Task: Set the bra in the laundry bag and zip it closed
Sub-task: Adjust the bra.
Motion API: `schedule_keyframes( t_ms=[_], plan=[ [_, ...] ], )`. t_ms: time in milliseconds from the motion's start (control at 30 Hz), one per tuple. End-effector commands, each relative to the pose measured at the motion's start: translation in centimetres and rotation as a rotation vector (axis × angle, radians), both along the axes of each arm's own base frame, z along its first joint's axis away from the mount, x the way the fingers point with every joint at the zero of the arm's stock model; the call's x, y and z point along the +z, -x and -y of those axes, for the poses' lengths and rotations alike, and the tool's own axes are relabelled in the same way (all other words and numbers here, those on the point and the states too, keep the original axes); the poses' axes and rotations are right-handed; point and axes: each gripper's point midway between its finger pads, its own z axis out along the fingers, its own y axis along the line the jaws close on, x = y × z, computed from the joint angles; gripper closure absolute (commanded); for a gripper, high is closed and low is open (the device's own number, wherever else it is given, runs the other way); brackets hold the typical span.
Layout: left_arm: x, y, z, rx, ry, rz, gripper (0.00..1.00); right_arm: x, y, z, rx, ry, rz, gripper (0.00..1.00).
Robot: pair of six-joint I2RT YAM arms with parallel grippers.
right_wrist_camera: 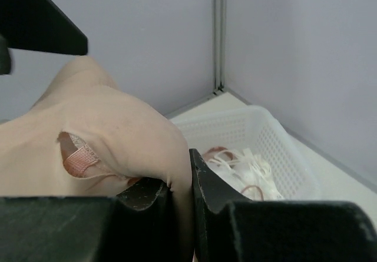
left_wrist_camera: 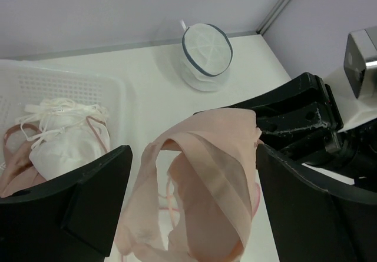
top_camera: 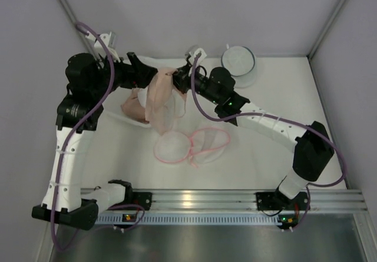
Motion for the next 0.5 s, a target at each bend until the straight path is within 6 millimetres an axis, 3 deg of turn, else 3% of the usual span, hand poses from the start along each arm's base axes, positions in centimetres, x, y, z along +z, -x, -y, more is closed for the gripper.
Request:
schedule_keyframes(
  t_ms=[0, 33, 167, 233, 267, 300, 467],
  plan=[
    [2.9, 2.4, -0.6, -0.017, -0.044, 0.114, 0.07, 3.1, -0.1, 2.6, -0.085, 0.034, 0.022, 0.87],
    [3.2, 2.6, -0.5, -0.024, -0.038, 0.118, 0.07, 2.3, -0.3, 2.9, -0.103, 0.072, 0.001, 0.87],
    [2.4, 2.6, 1.5, -0.136, 0.001, 0.073, 0.07, 2.2, 0.0, 3.9, -0.128, 0.119, 0.023, 0.87],
    [1.1, 1.4, 2.0, -0.149, 0.016, 0.032, 0.07, 1.5, 0.7, 4.0, -0.1, 0.118, 0.036, 0.87],
    [0.7, 0.9, 2.2, -0.156, 0.026, 0.014, 0.07, 2.6, 1.2, 4.2, -0.09, 0.086, 0.064, 0.87],
    [-0.1, 0.1, 2.7, -0.167, 0.043, -0.023, 0.07, 2.4, 1.5, 4.0, -0.074, 0.087, 0.067, 0.87],
    [-1.2, -1.5, 3.8, -0.205, 0.092, -0.095, 0.09, 1.9, 1.2, 4.2, -0.09, 0.118, 0.058, 0.87]
  ],
)
